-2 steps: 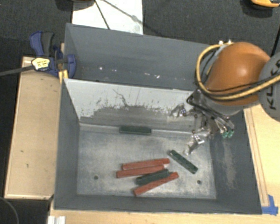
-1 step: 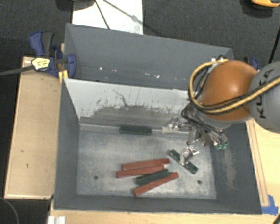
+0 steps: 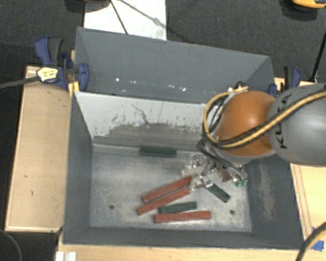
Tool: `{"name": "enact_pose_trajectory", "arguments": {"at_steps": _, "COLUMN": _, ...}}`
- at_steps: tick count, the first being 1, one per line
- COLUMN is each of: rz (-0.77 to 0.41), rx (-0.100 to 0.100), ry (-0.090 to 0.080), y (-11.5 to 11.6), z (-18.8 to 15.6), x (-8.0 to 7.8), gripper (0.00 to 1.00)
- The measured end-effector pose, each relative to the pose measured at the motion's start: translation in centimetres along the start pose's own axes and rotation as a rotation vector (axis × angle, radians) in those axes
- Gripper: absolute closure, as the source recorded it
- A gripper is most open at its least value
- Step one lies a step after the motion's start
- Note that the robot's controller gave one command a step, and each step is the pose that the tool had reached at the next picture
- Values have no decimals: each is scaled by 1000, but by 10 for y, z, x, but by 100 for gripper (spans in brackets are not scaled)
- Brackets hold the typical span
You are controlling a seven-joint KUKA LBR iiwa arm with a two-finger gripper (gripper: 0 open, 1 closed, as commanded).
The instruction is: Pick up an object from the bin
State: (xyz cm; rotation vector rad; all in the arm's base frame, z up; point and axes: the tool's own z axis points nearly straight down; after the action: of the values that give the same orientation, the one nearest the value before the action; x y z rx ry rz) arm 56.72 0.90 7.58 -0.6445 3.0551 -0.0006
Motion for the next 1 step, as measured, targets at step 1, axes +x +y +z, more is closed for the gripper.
{"name": "enact_pose_trajectory", "arguments": {"at_steps": 1, "rz": -1, "rx": 0, "ry": 0, "y": 0, "z": 0, "x": 0, "gripper": 100}}
